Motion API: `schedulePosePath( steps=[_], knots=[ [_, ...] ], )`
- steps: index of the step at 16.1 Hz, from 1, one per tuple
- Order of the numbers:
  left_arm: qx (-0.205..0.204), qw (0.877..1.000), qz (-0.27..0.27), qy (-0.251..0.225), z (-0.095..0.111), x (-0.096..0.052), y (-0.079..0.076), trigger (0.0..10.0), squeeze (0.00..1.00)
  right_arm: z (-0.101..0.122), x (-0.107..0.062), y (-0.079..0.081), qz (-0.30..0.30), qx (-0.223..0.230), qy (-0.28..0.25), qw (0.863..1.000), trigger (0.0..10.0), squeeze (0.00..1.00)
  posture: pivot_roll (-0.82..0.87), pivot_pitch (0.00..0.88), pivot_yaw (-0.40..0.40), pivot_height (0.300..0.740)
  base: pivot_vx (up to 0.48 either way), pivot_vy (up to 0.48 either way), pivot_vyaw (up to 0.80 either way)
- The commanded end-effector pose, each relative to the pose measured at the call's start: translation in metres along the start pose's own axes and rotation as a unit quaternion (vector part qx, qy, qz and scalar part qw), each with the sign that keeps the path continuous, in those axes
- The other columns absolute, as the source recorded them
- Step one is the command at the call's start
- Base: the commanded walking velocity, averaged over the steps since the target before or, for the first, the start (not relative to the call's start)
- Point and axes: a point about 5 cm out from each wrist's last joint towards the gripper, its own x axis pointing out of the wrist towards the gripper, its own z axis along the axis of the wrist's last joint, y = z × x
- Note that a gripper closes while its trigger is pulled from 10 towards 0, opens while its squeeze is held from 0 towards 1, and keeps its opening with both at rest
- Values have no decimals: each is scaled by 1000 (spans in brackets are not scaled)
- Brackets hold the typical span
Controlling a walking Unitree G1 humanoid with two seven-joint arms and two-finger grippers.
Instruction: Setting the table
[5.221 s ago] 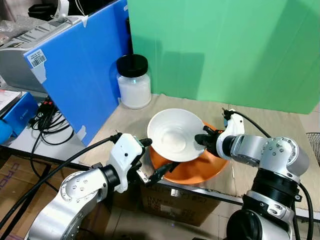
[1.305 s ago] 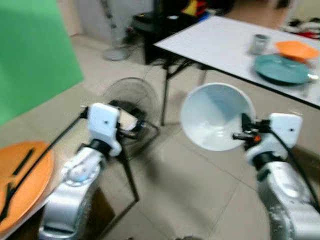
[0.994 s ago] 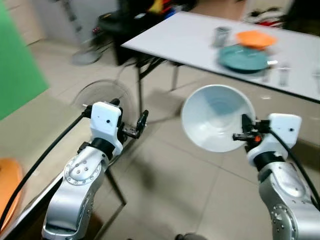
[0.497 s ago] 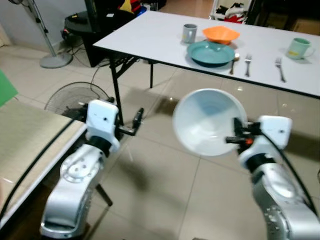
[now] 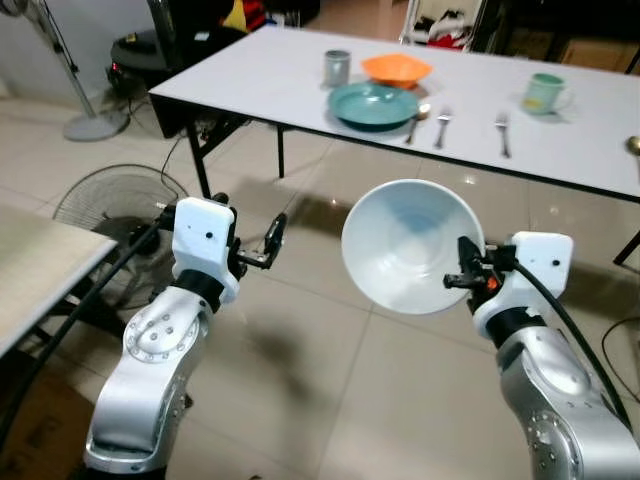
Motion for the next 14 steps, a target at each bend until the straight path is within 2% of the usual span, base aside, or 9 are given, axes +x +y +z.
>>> schedulePosePath(
  steps=[1,3,11,14],
  knots=[
    [4,1000,-7,0,1,1,0,10000,0,7,-2,-2,-6,3,-17,1000,10000,0,7,22,42,740,0,0,0],
    [4,1000,-18,-7,2,1,-2,10000,0,6,-2,-3,-14,10,-14,1000,10000,0,4,22,47,740,0,0,-209],
    [-4,999,-37,-4,1,2,-5,10000,0,7,-3,-9,-38,20,-15,999,10000,0,-3,26,58,740,264,0,-797],
    [-5,999,-36,-4,1,3,-4,10000,0,8,-3,-10,-42,19,-17,999,10000,0,-5,28,57,740,273,0,-150]
  ],
)
